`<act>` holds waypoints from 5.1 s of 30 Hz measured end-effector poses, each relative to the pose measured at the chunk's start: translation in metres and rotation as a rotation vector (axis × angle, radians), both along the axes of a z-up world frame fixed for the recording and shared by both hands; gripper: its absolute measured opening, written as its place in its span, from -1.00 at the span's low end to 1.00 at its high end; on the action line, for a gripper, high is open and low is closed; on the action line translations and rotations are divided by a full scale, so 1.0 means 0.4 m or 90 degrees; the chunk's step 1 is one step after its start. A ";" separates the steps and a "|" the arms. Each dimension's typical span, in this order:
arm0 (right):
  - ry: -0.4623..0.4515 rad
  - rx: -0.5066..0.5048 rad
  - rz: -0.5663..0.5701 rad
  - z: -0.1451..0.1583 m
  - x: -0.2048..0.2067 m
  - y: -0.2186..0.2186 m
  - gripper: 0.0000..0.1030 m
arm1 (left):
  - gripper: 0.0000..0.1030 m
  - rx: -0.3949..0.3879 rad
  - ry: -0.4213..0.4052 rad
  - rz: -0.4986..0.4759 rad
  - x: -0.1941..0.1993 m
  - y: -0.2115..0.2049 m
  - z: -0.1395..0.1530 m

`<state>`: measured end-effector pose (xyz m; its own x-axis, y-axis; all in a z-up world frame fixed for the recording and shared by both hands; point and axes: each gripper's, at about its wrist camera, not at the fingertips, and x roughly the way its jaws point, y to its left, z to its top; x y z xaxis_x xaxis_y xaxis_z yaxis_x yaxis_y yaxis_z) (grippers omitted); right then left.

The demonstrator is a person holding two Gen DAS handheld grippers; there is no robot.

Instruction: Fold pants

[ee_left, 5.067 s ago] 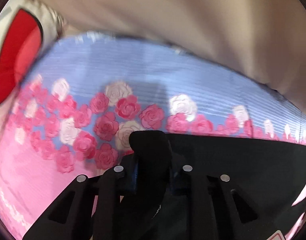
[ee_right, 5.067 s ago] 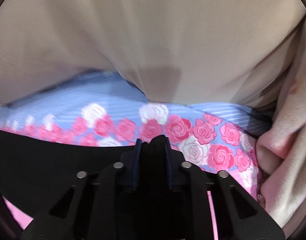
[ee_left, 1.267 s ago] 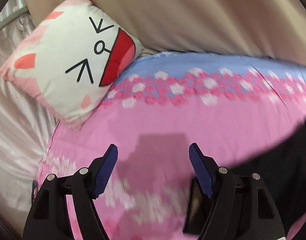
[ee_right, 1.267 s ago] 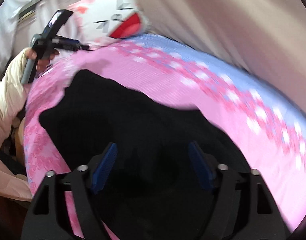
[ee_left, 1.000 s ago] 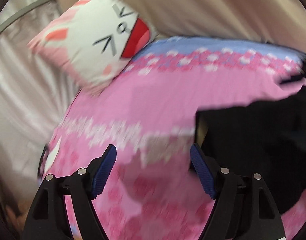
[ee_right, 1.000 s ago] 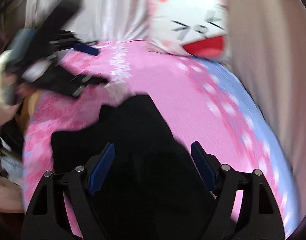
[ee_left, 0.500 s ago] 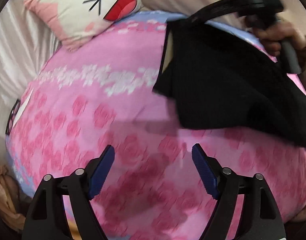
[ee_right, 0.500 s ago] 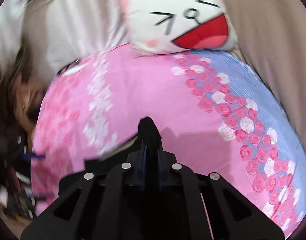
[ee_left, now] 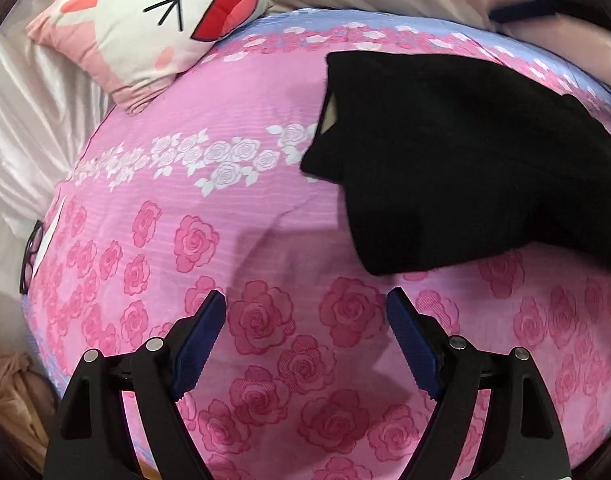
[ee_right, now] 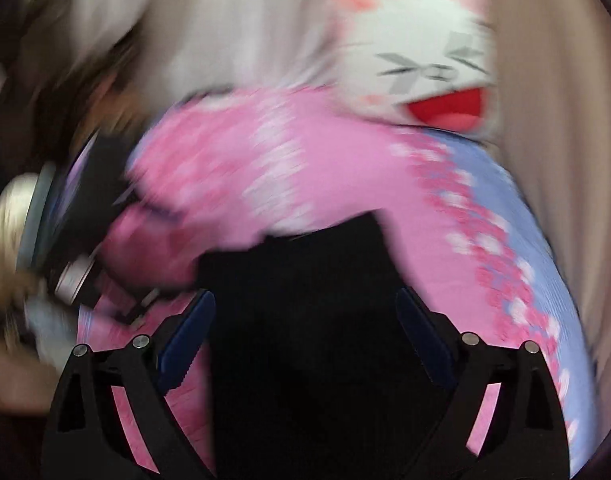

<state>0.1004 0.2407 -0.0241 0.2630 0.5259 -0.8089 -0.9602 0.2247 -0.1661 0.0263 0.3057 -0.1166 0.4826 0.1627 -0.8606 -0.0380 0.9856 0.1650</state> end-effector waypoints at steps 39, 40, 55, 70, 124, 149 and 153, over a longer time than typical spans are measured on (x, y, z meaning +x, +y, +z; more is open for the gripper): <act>-0.121 0.001 -0.363 0.215 0.548 -0.059 -0.87 | 0.69 0.117 0.006 0.102 0.300 0.066 0.011; -0.111 0.000 -0.369 0.209 0.557 -0.059 -0.87 | 0.71 0.119 0.014 0.104 0.317 0.067 -0.002; -0.012 0.069 -0.199 0.162 0.249 0.082 -0.82 | -1.00 0.051 0.055 0.055 0.126 0.075 0.019; 0.078 0.249 -0.225 0.119 0.012 -0.206 0.85 | -0.23 -0.008 -0.060 0.174 0.008 0.194 0.153; 0.030 0.113 -0.376 0.047 0.333 -0.189 0.10 | -0.01 0.062 -0.151 -0.058 0.157 -0.216 0.089; 0.026 0.028 -0.448 -0.186 -0.047 -0.466 0.26 | 0.28 -0.007 -0.148 -0.106 0.069 -0.283 0.119; 0.025 0.034 -0.463 -0.212 -0.023 -0.474 0.16 | 0.28 -0.027 -0.152 -0.135 0.063 -0.361 0.146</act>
<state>0.0912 0.0512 -0.1087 0.5318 0.2679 -0.8034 -0.5697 0.8150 -0.1054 0.0516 0.1613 -0.0583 0.6906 0.0029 -0.7233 0.1361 0.9816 0.1340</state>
